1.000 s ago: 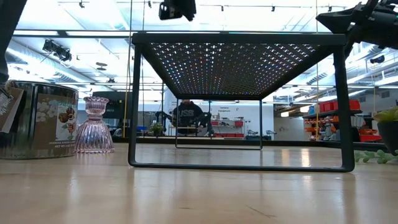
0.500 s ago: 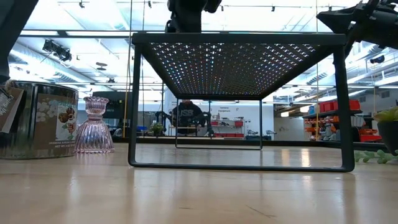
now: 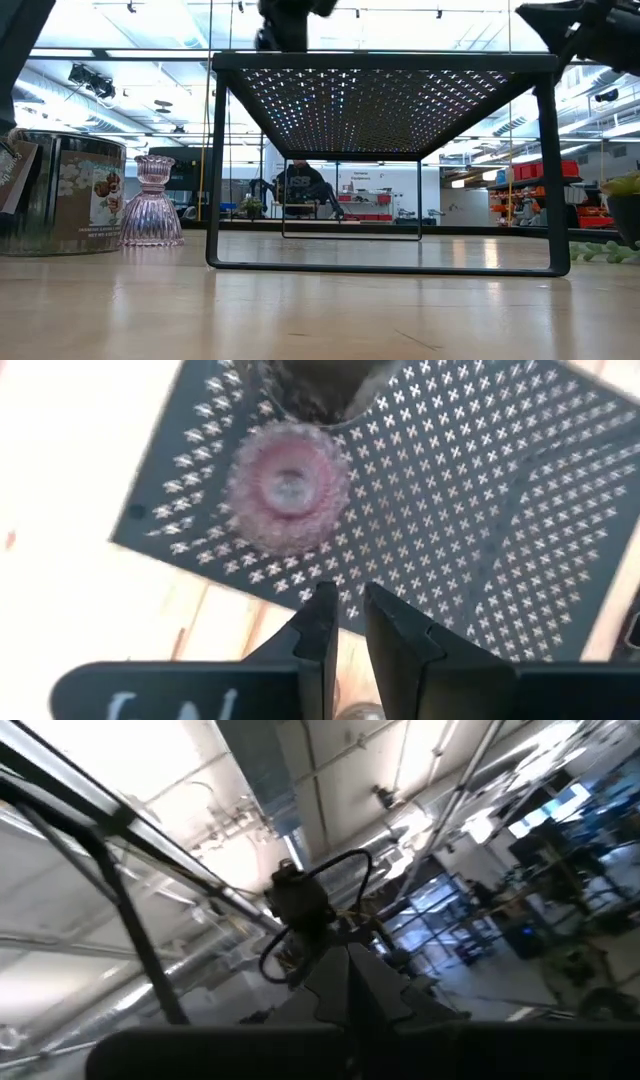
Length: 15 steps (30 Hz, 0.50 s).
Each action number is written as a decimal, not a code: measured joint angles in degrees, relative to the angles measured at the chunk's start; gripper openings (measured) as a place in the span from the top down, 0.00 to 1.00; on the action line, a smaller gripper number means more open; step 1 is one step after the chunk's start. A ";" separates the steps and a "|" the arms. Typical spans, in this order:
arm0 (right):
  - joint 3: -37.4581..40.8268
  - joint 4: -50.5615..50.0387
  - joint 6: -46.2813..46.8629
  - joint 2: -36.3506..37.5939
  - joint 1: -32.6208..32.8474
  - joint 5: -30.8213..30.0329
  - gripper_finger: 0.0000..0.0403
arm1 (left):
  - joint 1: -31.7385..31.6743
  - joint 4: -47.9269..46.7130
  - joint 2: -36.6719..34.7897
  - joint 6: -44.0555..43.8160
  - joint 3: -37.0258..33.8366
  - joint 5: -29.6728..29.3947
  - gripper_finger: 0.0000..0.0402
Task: Pick & Place candle stick holders
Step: Put the top pink glass candle holder on the shelf, then put the top silver scented candle on the shelf
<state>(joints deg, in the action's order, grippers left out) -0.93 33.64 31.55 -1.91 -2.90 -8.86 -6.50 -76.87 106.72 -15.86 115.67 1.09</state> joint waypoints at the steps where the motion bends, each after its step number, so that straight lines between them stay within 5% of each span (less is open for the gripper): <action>1: 0.00 0.55 1.12 0.02 -0.02 0.25 0.98 | -0.29 0.13 -1.20 0.00 0.01 -0.01 0.86; 15: 0.00 1.87 14.63 0.02 0.02 2.08 0.98 | -0.19 -11.73 -19.30 -3.45 -3.83 -10.69 0.86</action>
<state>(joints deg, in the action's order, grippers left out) -0.93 35.51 46.18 -1.90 -2.87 -6.78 -6.70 -88.60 87.42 -19.31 111.84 -9.60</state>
